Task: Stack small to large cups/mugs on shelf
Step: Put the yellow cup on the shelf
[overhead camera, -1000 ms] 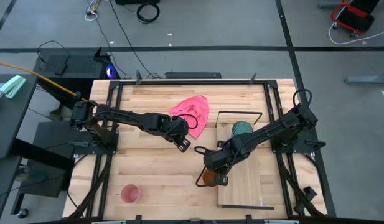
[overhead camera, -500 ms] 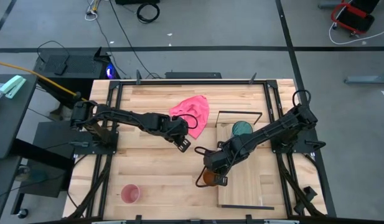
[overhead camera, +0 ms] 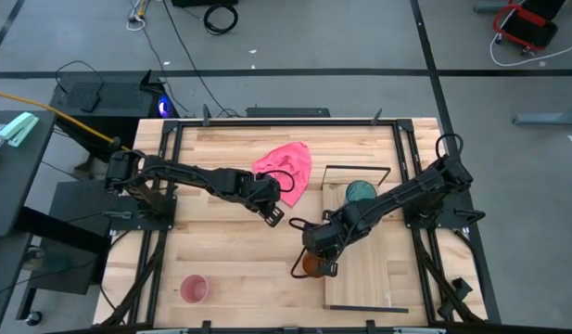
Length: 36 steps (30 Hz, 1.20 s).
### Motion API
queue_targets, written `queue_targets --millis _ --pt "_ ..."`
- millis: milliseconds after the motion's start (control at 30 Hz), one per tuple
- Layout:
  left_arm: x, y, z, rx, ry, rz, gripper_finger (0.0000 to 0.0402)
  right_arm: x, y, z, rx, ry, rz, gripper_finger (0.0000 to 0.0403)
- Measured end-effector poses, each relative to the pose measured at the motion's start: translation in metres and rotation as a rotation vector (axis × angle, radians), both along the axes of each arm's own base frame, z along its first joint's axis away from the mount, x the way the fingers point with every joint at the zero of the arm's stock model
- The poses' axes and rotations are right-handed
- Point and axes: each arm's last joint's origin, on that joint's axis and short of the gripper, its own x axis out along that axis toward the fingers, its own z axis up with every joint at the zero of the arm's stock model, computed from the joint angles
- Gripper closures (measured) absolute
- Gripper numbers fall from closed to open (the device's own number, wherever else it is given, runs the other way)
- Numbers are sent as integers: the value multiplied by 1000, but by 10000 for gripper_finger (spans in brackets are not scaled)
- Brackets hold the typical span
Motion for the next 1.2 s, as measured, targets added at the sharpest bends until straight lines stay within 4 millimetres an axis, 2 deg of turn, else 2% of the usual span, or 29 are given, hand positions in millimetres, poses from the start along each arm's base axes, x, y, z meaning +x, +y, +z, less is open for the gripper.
queue_targets --millis 300,567,1000,1200 --pt "0 0 0 -1 0 1 328 1 -2 0 -1 0 -2 307" --pt "0 0 0 0 0 1 322 -5 -3 -22 23 41 5 307" --pt "0 0 0 0 0 0 329 -2 -4 -20 34 27 -14 308" --pt "0 0 0 0 0 1 328 -2 -4 -20 36 24 -18 345"
